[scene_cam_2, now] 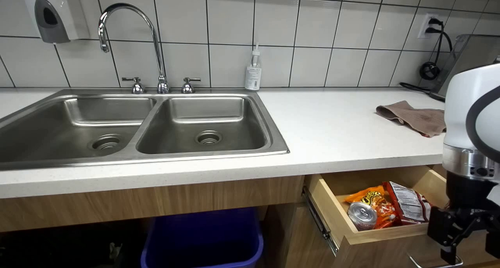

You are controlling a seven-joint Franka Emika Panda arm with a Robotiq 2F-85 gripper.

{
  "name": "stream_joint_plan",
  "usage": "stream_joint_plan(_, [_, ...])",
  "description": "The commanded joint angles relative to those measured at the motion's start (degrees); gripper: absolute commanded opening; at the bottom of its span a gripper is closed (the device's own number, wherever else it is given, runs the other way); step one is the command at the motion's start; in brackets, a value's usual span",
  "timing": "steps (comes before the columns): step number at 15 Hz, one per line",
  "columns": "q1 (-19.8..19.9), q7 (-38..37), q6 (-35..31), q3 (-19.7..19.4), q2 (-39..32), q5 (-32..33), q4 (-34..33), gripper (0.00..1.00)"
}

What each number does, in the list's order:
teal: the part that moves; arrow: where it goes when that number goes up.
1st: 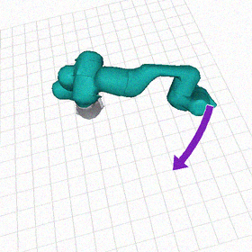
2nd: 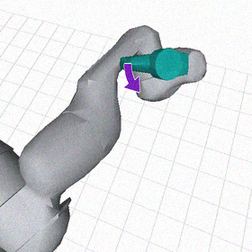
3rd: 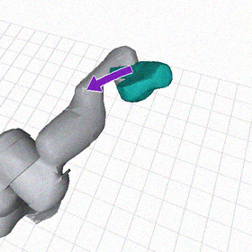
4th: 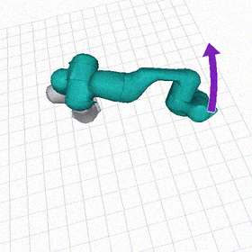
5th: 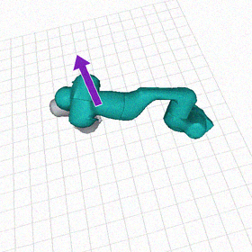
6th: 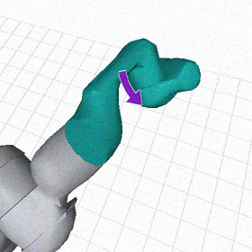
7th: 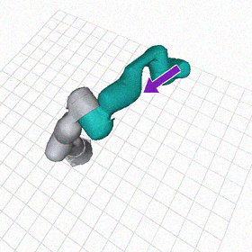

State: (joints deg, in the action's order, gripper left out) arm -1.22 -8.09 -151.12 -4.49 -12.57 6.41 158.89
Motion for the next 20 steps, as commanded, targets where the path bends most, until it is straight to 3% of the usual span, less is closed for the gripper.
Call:
stream_joint_plan(1, [-0.5, -1.7, -4.7, -1.4, -1.7, 2.7, -0.1, 1.0])
stream_joint_plan(10, [-2.1, -1.8, -15.7, -4.5, -3.7, 3.5, 0.0, 1.0])
stream_joint_plan(20, [-8.6, -1.4, -23.0, -10.3, -5.9, 2.9, -1.3, 1.0])
